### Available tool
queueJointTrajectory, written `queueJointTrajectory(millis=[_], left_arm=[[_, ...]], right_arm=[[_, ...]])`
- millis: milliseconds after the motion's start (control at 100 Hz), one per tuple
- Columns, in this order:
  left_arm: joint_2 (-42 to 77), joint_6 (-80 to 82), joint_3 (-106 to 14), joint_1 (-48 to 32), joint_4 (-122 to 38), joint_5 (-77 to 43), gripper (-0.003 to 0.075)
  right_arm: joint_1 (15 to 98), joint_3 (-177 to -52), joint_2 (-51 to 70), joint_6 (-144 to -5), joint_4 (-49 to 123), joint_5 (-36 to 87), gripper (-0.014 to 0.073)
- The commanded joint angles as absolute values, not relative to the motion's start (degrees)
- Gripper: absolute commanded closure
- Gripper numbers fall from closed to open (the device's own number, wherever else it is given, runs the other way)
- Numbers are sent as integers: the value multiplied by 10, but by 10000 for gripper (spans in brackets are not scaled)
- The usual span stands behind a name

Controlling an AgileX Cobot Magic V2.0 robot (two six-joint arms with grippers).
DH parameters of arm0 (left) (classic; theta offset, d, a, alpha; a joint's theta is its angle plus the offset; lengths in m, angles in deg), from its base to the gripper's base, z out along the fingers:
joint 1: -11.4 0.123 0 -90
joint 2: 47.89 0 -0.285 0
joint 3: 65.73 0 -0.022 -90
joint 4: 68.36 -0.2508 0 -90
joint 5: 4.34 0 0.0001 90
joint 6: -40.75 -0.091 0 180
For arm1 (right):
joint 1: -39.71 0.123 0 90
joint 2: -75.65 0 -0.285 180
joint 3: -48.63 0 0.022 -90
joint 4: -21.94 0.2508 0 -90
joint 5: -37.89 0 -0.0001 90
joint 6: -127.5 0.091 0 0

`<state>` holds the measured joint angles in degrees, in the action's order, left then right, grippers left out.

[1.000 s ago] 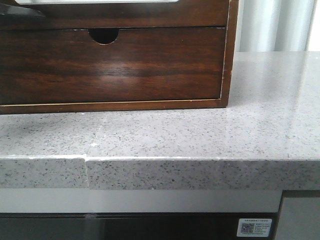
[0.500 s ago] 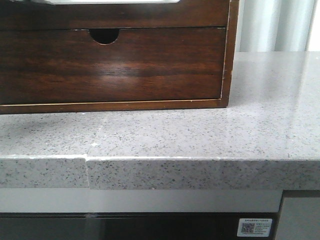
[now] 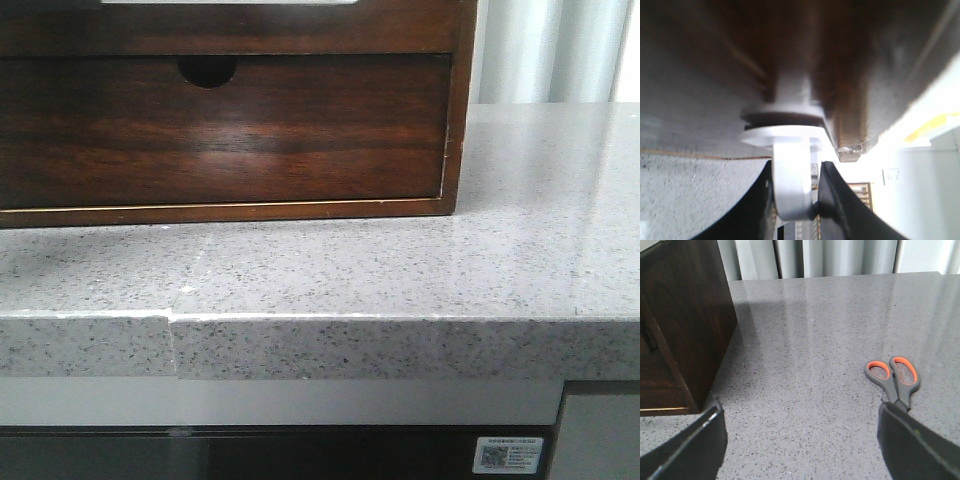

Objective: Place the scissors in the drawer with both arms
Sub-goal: 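Pull the drawer open toward the robot with the left gripper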

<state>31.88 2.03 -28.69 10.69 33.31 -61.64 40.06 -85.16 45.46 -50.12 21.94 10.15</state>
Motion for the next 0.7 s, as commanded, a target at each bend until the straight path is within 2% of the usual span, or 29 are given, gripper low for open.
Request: queueJointTrajectory(millis=[0, 420, 690], left_arm=[[263, -36, -293, 122, 314, -693, 741], [61, -28, -141, 130, 301, -694, 741], [-13, -26, -130, 130, 297, -647, 740]], right_arm=[[397, -873, 446, -504, 215, 142, 37], [397, -873, 446, -504, 215, 143, 37], [397, -873, 446, -504, 215, 143, 37]])
